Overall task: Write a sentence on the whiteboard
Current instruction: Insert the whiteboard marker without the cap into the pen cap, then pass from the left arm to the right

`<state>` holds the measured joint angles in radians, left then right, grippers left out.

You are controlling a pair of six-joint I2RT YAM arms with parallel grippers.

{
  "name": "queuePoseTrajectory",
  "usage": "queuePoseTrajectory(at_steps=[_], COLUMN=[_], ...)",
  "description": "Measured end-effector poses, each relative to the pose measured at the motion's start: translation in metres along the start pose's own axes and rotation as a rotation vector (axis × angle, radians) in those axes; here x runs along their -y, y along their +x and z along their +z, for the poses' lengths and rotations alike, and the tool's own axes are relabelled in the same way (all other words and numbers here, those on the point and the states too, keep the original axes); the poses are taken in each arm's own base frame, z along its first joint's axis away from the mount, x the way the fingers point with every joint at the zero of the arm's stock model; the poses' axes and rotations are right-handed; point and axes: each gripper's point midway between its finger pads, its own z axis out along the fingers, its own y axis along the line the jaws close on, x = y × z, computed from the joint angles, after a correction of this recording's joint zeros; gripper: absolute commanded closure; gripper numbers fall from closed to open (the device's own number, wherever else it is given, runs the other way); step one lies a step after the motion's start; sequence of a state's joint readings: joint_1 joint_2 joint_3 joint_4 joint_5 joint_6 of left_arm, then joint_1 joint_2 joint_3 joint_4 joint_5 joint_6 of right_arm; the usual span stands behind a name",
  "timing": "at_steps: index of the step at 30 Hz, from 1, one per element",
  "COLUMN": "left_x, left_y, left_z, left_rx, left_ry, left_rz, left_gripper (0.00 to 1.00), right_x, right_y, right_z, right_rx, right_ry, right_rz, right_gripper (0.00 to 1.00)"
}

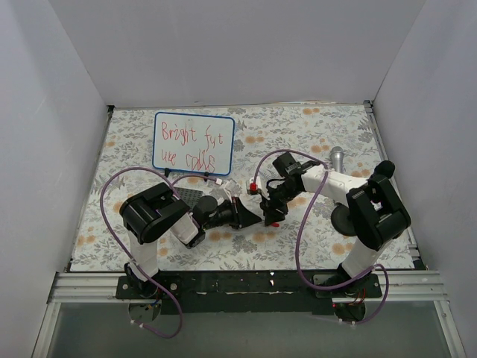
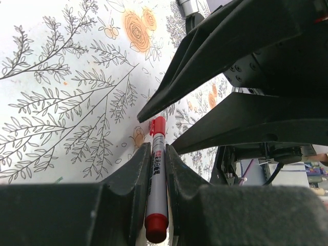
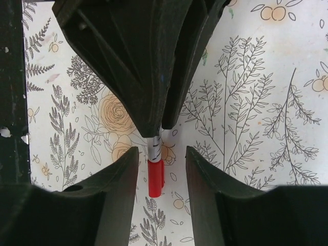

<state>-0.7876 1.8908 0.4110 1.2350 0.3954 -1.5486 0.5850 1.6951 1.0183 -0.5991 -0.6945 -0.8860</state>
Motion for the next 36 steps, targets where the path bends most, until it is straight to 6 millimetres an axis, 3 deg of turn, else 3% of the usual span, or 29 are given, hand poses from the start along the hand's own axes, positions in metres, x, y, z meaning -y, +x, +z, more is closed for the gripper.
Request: queuePoseTrajectory(at_steps=[9,18,24,32,33,35,36], left_x=[-0.005,-0.01,-0.01,-0.012,-0.012,-0.011,-0.011], left_y=[-0.005,-0.01,-0.011,-0.011,-0.012,-0.012,-0.012], left_z=[-0.003,-0.005,-0.006,-0.007,-0.007,-0.007,-0.006], left_rx=[0.043,0.073,0.084,0.093,0.094,0.095,0.095], left_ry=[-0.034,-0.094,-0.113,-0.127,-0.127,-0.126,-0.126], left_rz=[-0.02,-0.139,-0.21,-0.261,-0.266,-0.274,-0.278], left_gripper=[1.0,1.0,1.0,1.0,1.0,1.0,1.0], right_x=[-0.001,-0.005,0.005,0.011,0.011,0.011,0.012], right_y=[0.008,0.024,0.025,0.025,0.024,0.024,0.023], right_z=[0.003,0.003,0.003,0.005,0.005,0.006,0.006], right_rx=[0.004,0.004,-0.003,0.009,0.011,0.012,0.012], right_ry=[0.004,0.05,0.096,0.123,0.123,0.123,0.124], right_rz=[-0.007,-0.057,-0.074,-0.082,-0.083,-0.086,-0.092], right_gripper=[0.47,0.52,0.72,0.74,0.77,0.96,0.99])
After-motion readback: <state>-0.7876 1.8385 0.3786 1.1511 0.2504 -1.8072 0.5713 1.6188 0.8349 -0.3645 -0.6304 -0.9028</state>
